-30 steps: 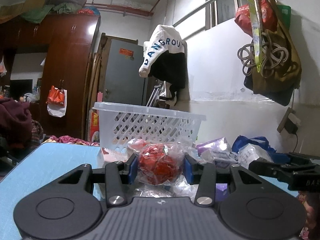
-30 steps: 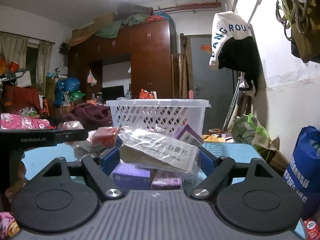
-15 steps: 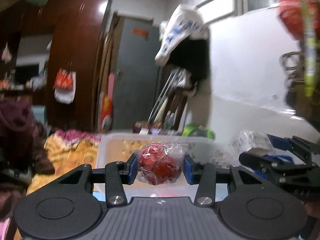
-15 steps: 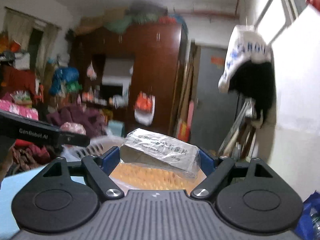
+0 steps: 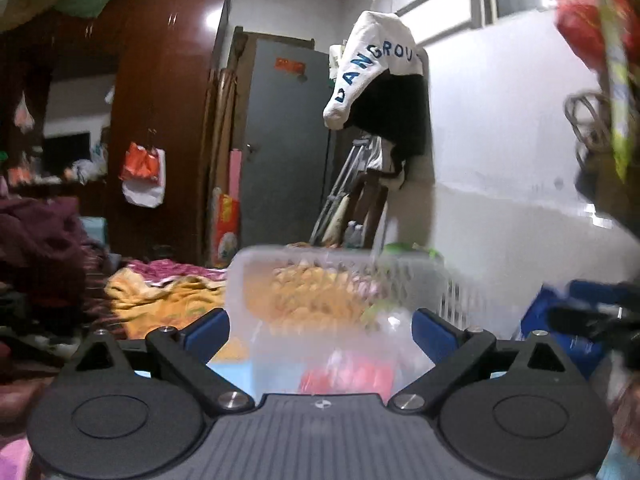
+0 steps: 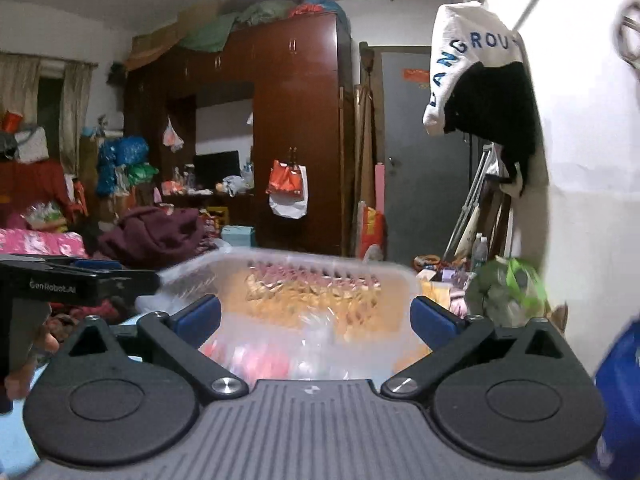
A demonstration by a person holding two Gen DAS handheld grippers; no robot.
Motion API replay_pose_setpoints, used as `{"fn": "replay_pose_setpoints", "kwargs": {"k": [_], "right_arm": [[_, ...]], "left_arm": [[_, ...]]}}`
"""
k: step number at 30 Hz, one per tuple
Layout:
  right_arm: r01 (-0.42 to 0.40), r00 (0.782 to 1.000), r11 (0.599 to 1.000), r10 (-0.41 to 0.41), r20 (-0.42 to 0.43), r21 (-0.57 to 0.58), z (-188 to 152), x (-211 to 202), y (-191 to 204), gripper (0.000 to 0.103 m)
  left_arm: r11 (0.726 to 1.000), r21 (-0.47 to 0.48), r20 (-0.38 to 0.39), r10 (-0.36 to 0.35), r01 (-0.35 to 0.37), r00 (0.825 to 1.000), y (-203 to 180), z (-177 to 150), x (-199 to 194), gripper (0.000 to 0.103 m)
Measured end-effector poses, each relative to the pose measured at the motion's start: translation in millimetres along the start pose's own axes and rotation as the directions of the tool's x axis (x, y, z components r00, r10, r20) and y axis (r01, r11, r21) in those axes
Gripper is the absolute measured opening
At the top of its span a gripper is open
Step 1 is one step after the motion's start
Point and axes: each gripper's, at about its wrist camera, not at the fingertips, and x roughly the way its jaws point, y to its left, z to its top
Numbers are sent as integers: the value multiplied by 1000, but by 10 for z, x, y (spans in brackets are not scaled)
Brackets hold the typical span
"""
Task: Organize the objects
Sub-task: 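Lower both held items into the white basket and open both tools, then grasp the white-and-pink box with the left tool while the right tool grasps the blue-diamond white box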
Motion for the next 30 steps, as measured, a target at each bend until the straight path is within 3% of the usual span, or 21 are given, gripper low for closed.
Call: {"fn": "replay_pose_setpoints", "kwargs": {"k": [4,7,9,13,19,30], "right_arm": [[7,1000,999,-7,16,40,-601,-485,-83,103],[-29,1000,992,28,12,125,-929,-613,-103,103],[-46,999,990,47,-3,133,-953,-556,-66,103],[19,1000,999,-19,-14,44,-860,-369,133,103],[58,998,998,-58,-26,1,-809,-254,274,103],[42,996,999,-41,-83,7,-867,-190,321,95]], "left_arm": [[999,49,42,11,-13,999,-25,-571,-456,99],[999,44,34,7,-9,999,-18,-784,-541,99],[998,50,25,23,-24,999,-13,-807,-495,99],[998,56,7,30,-31,1000,-22,-790,-446,99],[990,133,-23,58,-55,998,-111,-841,-424,99],[963,212,-70,187,-168,980,-269,-845,-271,99]]}}
